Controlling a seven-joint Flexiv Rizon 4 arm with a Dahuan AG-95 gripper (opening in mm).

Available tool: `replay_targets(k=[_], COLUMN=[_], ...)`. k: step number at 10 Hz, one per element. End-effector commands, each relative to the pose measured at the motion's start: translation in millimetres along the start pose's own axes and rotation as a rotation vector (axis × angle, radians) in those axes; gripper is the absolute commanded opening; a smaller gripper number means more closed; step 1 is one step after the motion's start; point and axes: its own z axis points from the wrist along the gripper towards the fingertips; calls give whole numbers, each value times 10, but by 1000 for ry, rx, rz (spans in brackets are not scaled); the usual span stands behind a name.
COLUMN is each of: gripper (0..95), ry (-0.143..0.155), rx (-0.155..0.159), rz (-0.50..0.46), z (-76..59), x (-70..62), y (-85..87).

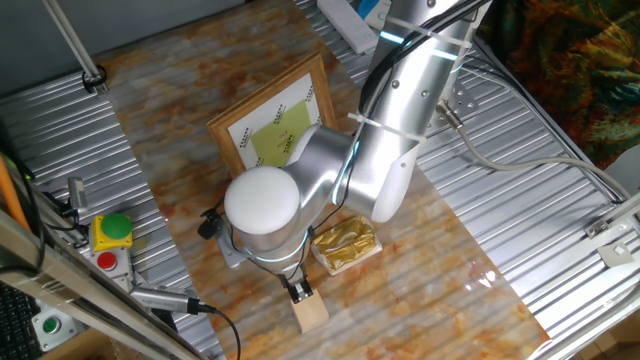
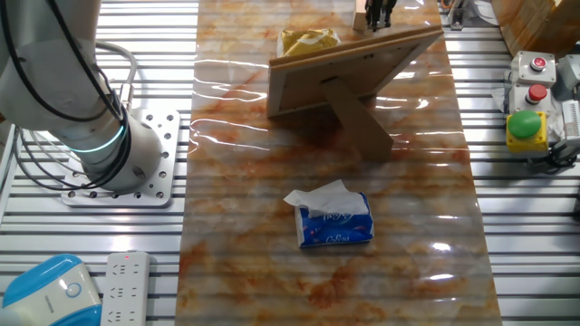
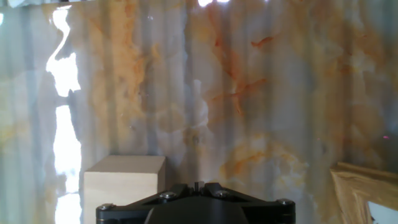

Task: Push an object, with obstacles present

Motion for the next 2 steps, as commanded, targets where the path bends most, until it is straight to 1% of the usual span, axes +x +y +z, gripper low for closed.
replay_targets(k=[1,2], gripper=[0,0], ry=[15,24], rx=[9,13], rz=[-9,-10], z=[-7,-5], x=[12,16], y=[-8,-9])
